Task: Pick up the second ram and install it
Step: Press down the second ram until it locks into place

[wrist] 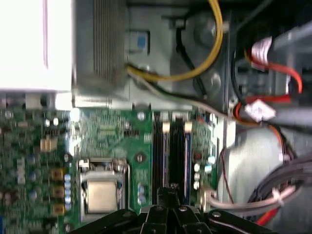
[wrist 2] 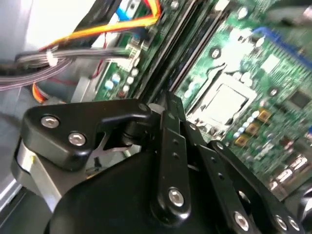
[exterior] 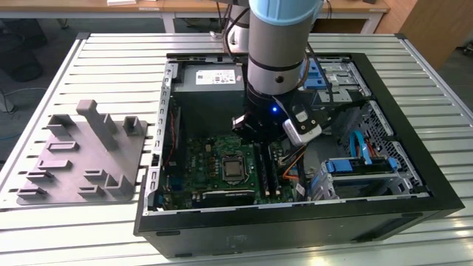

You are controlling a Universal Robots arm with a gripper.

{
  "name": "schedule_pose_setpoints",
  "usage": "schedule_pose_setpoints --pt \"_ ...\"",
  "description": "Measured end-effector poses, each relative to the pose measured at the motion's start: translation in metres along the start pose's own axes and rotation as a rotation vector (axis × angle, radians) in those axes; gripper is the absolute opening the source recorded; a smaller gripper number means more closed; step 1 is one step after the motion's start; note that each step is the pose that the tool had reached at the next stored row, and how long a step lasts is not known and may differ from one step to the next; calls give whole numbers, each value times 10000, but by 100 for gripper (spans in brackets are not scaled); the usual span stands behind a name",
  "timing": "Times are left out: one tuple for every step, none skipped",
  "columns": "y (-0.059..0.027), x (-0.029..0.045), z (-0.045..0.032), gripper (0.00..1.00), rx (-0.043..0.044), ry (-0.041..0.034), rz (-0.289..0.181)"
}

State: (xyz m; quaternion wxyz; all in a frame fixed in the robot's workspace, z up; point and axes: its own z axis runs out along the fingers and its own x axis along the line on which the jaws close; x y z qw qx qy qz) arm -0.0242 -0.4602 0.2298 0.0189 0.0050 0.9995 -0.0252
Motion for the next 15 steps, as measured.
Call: schedule_pose_setpoints --pt "0 -1 -10 10 2 -5 -1" --pt "-1 -2 -36 10 0 -8 -1" --pt "-2 -3 -76 10 -1 -11 -1" --pt "-4 -5 -120 10 -1 -13 0" --pt "-7 -6 -164 10 -1 -14 1" --pt "-9 -8 -201 10 0 -13 0" --pt "-9 -8 -217 10 1 -13 1" --pt "-9 -8 -222 10 0 -13 1" --pt "-9 -8 -221 10 -3 -14 1" --pt "-9 -8 -221 10 -5 -15 1" --pt "-10 -8 -223 10 -2 -14 1" --pt "-10 -9 -224 10 -1 -14 1" --pt "-10 -9 -225 10 -1 -14 1" --pt "-10 -9 -226 10 -1 -14 1" --pt "-10 -9 -227 10 -1 -14 0"
